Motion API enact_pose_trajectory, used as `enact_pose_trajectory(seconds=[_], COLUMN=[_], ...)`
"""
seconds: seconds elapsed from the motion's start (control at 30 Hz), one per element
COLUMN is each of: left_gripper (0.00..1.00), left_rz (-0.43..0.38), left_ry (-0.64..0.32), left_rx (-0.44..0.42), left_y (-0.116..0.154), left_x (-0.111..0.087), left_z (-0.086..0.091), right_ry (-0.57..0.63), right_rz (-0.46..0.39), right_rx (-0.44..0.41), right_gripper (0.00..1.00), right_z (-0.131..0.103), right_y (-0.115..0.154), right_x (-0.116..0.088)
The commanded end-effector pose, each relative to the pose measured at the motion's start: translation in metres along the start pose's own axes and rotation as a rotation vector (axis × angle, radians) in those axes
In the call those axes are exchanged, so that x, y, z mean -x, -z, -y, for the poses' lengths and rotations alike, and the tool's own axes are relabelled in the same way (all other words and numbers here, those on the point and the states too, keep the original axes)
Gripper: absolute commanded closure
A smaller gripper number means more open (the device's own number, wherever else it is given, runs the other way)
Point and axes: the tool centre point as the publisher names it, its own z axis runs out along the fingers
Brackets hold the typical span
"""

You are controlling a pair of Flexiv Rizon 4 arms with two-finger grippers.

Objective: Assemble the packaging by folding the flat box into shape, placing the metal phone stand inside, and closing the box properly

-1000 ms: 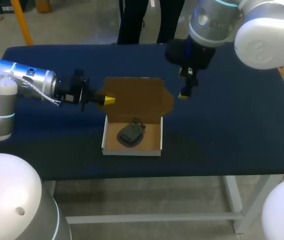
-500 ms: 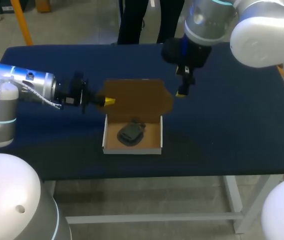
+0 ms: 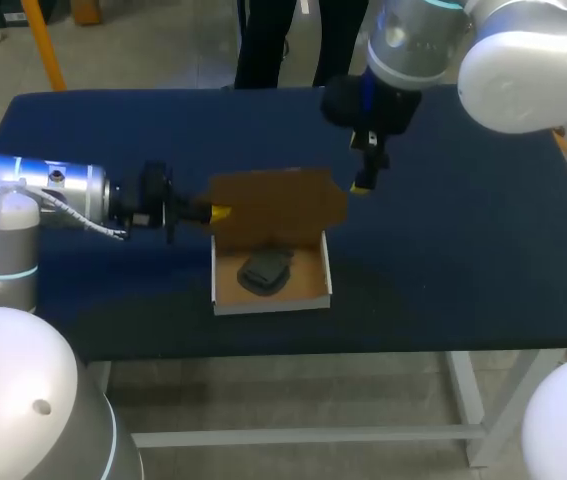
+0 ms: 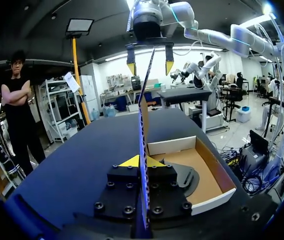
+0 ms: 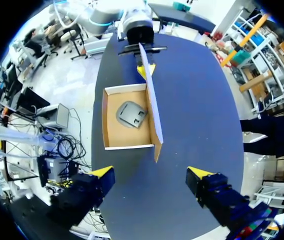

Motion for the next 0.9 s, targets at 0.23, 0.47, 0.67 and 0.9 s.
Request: enact_pose_trajectory(seconds=[0.23,0.47,0.67,0.9], left_gripper=[1.00,1.00,1.00,1.00], left_rz=[-0.006,-0.006,-0.006,-0.006], left_ry=[-0.019,-0.019,-0.019,-0.019], left_rx=[-0.007,-0.007,-0.007,-0.007], left_y=[-0.001,-0.001,-0.001,-0.001], left_x=[0.000,0.000,0.000,0.000], left_z=[-0.002,-0.002,-0.002,-0.002], right_ry=[0.019,0.075,0.093,0.115], right_rz=[-0.004,0.018,0.025,0.021], right_rx=[0.007,0.036,0.037,-0.005], right_gripper=[0.00,0.00,0.00,0.00], right_z=[-0.009,-0.023,-0.036,-0.052], right_y=[0.003,0.004,0.006,0.012], right_x=[0.003,0.009,0.017,0.024])
